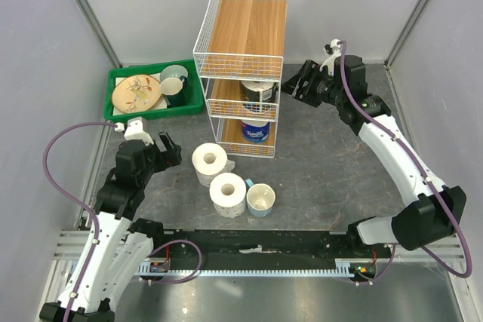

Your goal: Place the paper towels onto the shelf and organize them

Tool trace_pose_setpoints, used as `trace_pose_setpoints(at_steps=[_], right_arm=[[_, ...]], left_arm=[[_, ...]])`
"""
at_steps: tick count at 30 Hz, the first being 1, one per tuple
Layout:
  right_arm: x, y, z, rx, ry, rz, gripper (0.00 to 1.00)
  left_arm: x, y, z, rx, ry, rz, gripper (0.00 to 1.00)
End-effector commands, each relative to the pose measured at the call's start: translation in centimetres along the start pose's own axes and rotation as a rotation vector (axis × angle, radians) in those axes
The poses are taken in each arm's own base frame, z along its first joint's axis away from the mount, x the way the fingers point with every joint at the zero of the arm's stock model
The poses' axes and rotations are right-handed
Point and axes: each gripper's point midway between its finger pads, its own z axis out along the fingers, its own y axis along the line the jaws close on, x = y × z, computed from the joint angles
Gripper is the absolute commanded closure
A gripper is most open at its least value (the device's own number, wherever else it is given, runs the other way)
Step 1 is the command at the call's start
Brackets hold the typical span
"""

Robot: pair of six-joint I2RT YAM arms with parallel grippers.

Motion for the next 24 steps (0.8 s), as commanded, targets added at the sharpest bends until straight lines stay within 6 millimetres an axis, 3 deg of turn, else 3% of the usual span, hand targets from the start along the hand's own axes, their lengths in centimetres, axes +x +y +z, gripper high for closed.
trace_pose_setpoints(at_steps=[1, 9, 24], right_arm=[[0.3, 2.9, -2.3, -0.097, 0.047, -0.085, 0.32], [1.4, 3.9, -3.0, -0.154, 0.116, -0.118, 0.32], [2.3, 4.2, -1.5, -0.215, 0.175, -0.081, 0.32]], left_arm=[[-1.7, -0.5, -0.1, 0.016, -0.056, -0.004, 0.04], [-1.7, -0.5, -0.1, 0.016, -0.056, -0.004, 0.04], [-1.6, -0.5, -0.1, 0.014, -0.052, -0.003, 0.04]])
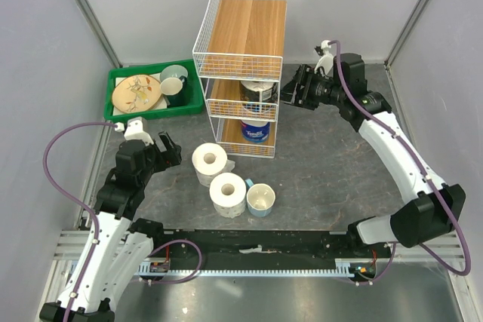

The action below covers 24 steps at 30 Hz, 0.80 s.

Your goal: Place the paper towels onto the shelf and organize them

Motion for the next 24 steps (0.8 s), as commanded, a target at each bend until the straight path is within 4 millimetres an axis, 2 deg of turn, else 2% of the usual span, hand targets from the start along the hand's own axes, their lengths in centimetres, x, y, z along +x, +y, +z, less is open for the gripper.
trace_pose_setpoints(at_steps=[1, 17, 24], right_arm=[[-0.7, 2.0, 0.2, -0.088, -0.003, -0.022, 0.32], [-2.1, 2.1, 1.9, -0.12, -0.042, 0.021, 0.32], [-2.0, 2.0, 1.5, -0.114, -0.05, 0.012, 0.32]], left_arm=[[-1.7, -0.5, -0.1, 0.014, -0.054, -0.004, 0.04], [-1.7, -0.4, 0.0, 0.012, -0.053, -0.002, 0.04], [-1.7, -0.4, -0.1, 0.012, -0.054, -0.002, 0.04]])
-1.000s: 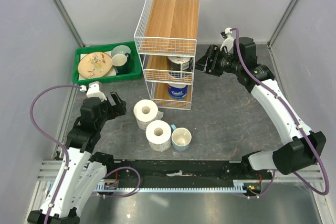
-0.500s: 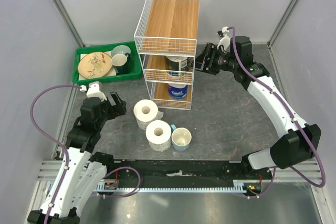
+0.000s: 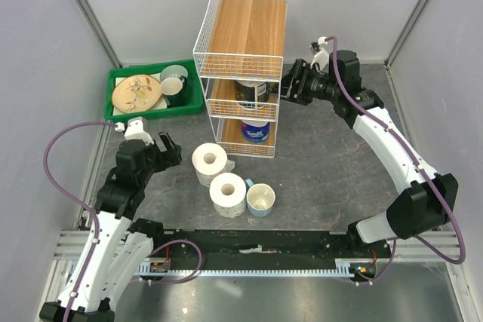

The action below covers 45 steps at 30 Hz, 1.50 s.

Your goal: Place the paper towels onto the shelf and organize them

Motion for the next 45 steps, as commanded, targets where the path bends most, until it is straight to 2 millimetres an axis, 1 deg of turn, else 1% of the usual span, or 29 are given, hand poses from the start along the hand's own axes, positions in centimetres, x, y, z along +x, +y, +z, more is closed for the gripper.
trace_pose_setpoints(at_steps=[1, 2, 6, 7, 9, 10, 12, 14, 15, 16, 18, 19, 20, 21, 22, 24, 25, 26, 27, 28, 29, 32, 33, 36, 39, 45], right_arm=[[-0.8, 1.5, -0.5, -0.044, -0.033, -0.043, 0.32], [-0.9, 1.5, -0.8, -0.039, -0.042, -0.047, 0.32], [-2.1, 0.1, -1.4, 0.037, -0.114, -0.045, 0.32], [-2.8, -0.6, -1.6, 0.072, -0.15, -0.038, 0.32], [-3.8, -1.2, -2.0, 0.105, -0.191, -0.019, 0.31], [-4.7, -2.1, -2.3, 0.143, -0.23, -0.008, 0.31], [-5.7, -2.9, -2.7, 0.175, -0.269, 0.024, 0.31], [-6.9, -4.2, -3.1, 0.219, -0.321, 0.048, 0.29], [-7.4, -4.5, -3.1, 0.223, -0.338, 0.068, 0.29], [-8.1, -5.2, -3.0, 0.229, -0.356, 0.081, 0.29], [-9.1, -5.2, -2.7, 0.206, -0.369, 0.094, 0.28], [-9.1, -6.0, -1.9, 0.213, -0.357, 0.106, 0.28], [-9.7, -5.6, -1.7, 0.2, -0.362, 0.102, 0.28], [-10.0, -5.7, -1.4, 0.197, -0.363, 0.102, 0.28], [-10.2, -6.4, -0.8, 0.204, -0.355, 0.109, 0.28], [-11.5, -6.0, -0.4, 0.185, -0.373, 0.1, 0.28], [-11.6, -6.7, 0.4, 0.191, -0.36, 0.108, 0.28], [-12.4, -6.0, 0.6, 0.171, -0.365, 0.095, 0.28], [-12.7, -5.9, 0.9, 0.162, -0.361, 0.096, 0.28], [-12.7, -6.5, 1.7, 0.166, -0.348, 0.106, 0.28], [-13.3, -6.2, 1.8, 0.155, -0.352, 0.101, 0.29], [-13.7, -6.4, 2.7, 0.145, -0.341, 0.104, 0.28], [-13.4, -6.7, 3.2, 0.141, -0.322, 0.109, 0.28], [-13.2, -6.7, 3.8, 0.112, -0.298, 0.115, 0.28], [-12.8, -6.8, 4.2, 0.096, -0.279, 0.117, 0.29], [-12.4, -6.3, 4.6, 0.058, -0.251, 0.11, 0.29]], left_arm=[[-1.8, -0.5, -0.2, 0.014, -0.06, -0.004, 0.04], [-1.7, -0.4, -0.1, 0.013, -0.056, -0.004, 0.04], [-1.7, -0.4, -0.1, 0.013, -0.057, -0.002, 0.04], [-1.8, -0.5, -0.2, 0.014, -0.06, -0.003, 0.04], [-1.7, -0.4, -0.1, 0.01, -0.057, -0.003, 0.04], [-1.8, -0.4, -0.2, 0.012, -0.059, -0.003, 0.04], [-1.7, -0.4, -0.2, 0.013, -0.057, -0.002, 0.04], [-1.8, -0.5, -0.2, 0.014, -0.06, -0.003, 0.04], [-1.7, -0.4, -0.1, 0.013, -0.057, -0.004, 0.04], [-1.7, -0.5, -0.1, 0.015, -0.056, -0.002, 0.04], [-1.7, -0.4, -0.1, 0.013, -0.054, -0.002, 0.04], [-1.7, -0.4, -0.1, 0.013, -0.056, -0.002, 0.04], [-1.7, -0.5, -0.1, 0.015, -0.056, -0.002, 0.04], [-1.7, -0.5, -0.1, 0.015, -0.056, -0.002, 0.04], [-1.7, -0.5, -0.1, 0.015, -0.056, -0.002, 0.04], [-1.7, -0.5, -0.1, 0.015, -0.056, -0.002, 0.04], [-1.7, -0.4, -0.1, 0.014, -0.055, -0.002, 0.04], [-1.6, -0.4, -0.1, 0.012, -0.053, -0.002, 0.04], [-1.7, -0.4, -0.1, 0.012, -0.054, -0.002, 0.04], [-1.8, -0.5, -0.2, 0.015, -0.058, -0.003, 0.04], [-1.7, -0.4, -0.1, 0.013, -0.056, -0.002, 0.04], [-1.6, -0.4, -0.1, 0.011, -0.055, -0.002, 0.04], [-1.6, -0.4, -0.1, 0.011, -0.053, -0.002, 0.04], [-1.6, -0.4, -0.1, 0.011, -0.053, -0.002, 0.04], [-1.7, -0.4, 0.0, 0.011, -0.053, -0.002, 0.04], [-1.7, -0.4, 0.0, 0.01, -0.053, -0.002, 0.04]])
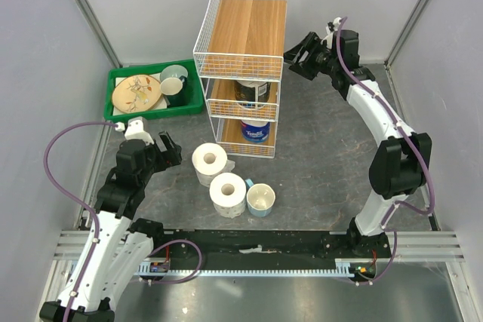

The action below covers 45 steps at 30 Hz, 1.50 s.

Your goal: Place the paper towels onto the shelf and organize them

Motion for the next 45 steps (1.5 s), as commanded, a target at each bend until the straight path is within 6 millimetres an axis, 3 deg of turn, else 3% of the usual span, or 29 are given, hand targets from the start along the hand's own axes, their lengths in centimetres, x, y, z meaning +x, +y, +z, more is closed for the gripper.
trace_pose_setpoints(at_steps=[1, 23, 31, 34, 36, 37, 38, 40, 42, 43, 45], right_arm=[[-1.3, 2.7, -0.1, -0.101, -0.016, -0.036, 0.29], [-0.1, 3.7, 0.9, -0.142, 0.034, -0.042, 0.29], [0.0, 3.0, 0.8, -0.111, 0.016, -0.043, 0.29], [-0.8, 3.1, -0.3, -0.082, -0.04, -0.05, 0.29], [-1.4, 1.8, -0.9, -0.027, -0.095, -0.039, 0.28], [-2.2, 2.2, -2.1, -0.021, -0.132, -0.041, 0.28], [-2.3, 1.0, -2.5, 0.024, -0.163, -0.029, 0.28], [-3.4, 1.6, -4.8, 0.031, -0.229, -0.032, 0.28], [-3.1, 0.7, -6.1, 0.064, -0.265, -0.027, 0.28], [-3.6, 1.8, -7.8, 0.049, -0.302, -0.044, 0.28], [-2.4, 1.6, -9.0, 0.047, -0.292, -0.05, 0.28]], left_arm=[[-1.7, -0.4, -0.1, 0.012, -0.054, -0.002, 0.04], [-1.7, -0.3, -0.1, 0.008, -0.056, -0.002, 0.04], [-1.7, -0.4, -0.1, 0.01, -0.058, -0.003, 0.04], [-1.7, -0.3, -0.2, 0.009, -0.058, -0.003, 0.04], [-1.7, -0.4, -0.2, 0.011, -0.059, -0.003, 0.04], [-1.7, -0.3, -0.1, 0.008, -0.06, -0.003, 0.04], [-1.8, -0.3, -0.2, 0.009, -0.06, -0.003, 0.04], [-1.7, -0.3, -0.2, 0.009, -0.058, -0.003, 0.04], [-1.8, -0.4, -0.1, 0.011, -0.061, -0.003, 0.04], [-1.7, -0.4, -0.2, 0.012, -0.059, -0.003, 0.04], [-1.7, -0.4, -0.1, 0.013, -0.055, -0.004, 0.04]])
